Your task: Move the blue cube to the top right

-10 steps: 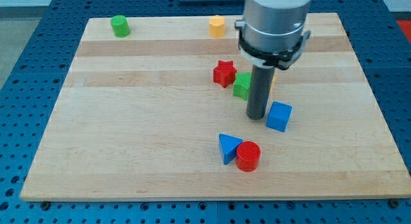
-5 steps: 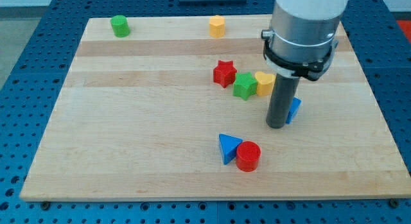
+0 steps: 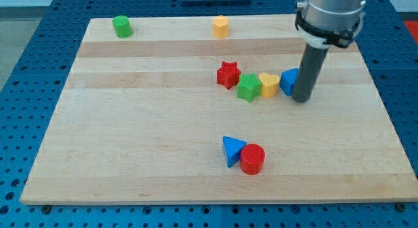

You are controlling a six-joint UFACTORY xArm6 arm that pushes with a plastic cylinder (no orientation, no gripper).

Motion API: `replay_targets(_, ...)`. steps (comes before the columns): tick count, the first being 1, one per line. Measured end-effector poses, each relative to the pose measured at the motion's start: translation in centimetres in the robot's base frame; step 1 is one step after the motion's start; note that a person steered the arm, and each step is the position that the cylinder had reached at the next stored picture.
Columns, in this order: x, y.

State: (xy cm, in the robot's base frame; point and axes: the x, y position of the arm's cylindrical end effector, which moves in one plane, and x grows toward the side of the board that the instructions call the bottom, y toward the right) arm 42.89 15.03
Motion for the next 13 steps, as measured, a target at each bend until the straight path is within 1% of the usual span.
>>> replay_targets(1,-2.5,-0.1)
replay_targets(2,-4.1,-0.4)
replay_targets(3,-2.5,-2.1)
replay_targets(4,-2.2,-4.8)
replay_targets(5,-3.5,-6.4)
replay_targets(6,-5.4,-6.3)
replay_targets(7,-6.5,-4.7)
replay_targets(8,-6.5,-3.0)
replay_targets(9,-4.6,-2.5)
replay_targets(10,-3.6,-1.1)
replay_targets(11,-4.4,-0.2)
replay_targets(12,-6.5,-0.2)
replay_targets(13,-7.7,0.5)
